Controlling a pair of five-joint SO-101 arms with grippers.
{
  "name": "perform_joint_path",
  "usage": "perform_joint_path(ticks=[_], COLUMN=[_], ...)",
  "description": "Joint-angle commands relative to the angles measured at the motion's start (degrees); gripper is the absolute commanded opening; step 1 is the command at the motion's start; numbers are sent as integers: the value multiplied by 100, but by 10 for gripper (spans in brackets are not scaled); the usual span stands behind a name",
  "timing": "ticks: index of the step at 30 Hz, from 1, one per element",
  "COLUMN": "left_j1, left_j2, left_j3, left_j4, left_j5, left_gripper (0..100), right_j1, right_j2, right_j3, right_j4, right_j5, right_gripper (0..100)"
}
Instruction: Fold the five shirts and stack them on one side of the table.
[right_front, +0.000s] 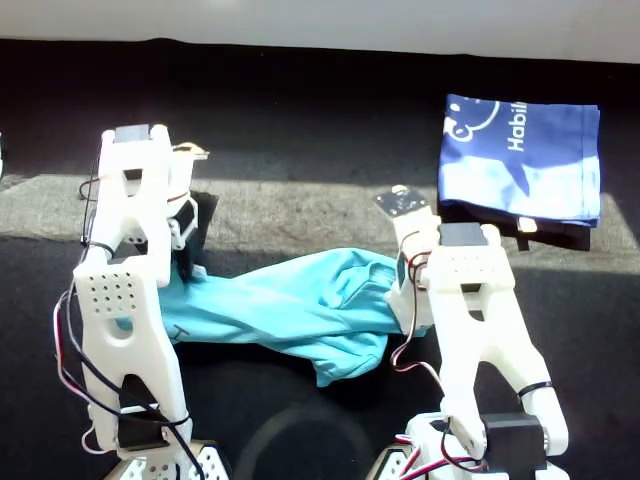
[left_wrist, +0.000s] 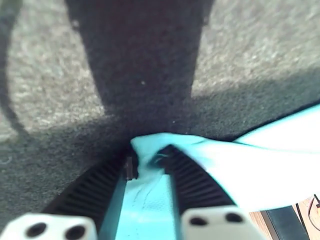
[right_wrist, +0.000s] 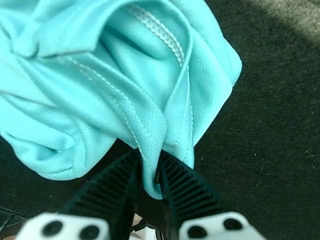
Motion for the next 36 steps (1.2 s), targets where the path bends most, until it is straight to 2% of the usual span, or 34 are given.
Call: perform_joint_path(ticks=[1,8,13,16,20,28,32,36], left_j1=[-48,-40,-48,-48,-57,-277,-664,-1086], left_j2=[-251,-1560,-2492,-2888,-3116,-3169,-3284,-3688], left_j3=[-303,-321,-330,-453,-1323,-2563,-2536,-1543], left_j4=[-18,-26,-44,-53,-35,-9,-9,-9], left_j5=[-9,-9,334,659,1090,1116,1108,1081], left_gripper=[5,9,9,9,9,9,9,9], right_j1=[66,57,75,75,75,48,-145,-629], right_j2=[-180,-154,-119,233,1138,2484,2695,2747], right_j3=[22,-75,-1068,-2185,-4110,-7574,-8462,-8242], right_j4=[-418,-1358,-1279,-796,101,1525,2176,2334], right_j5=[26,18,18,9,9,9,9,18], right_gripper=[7,7,7,6,6,6,6,6])
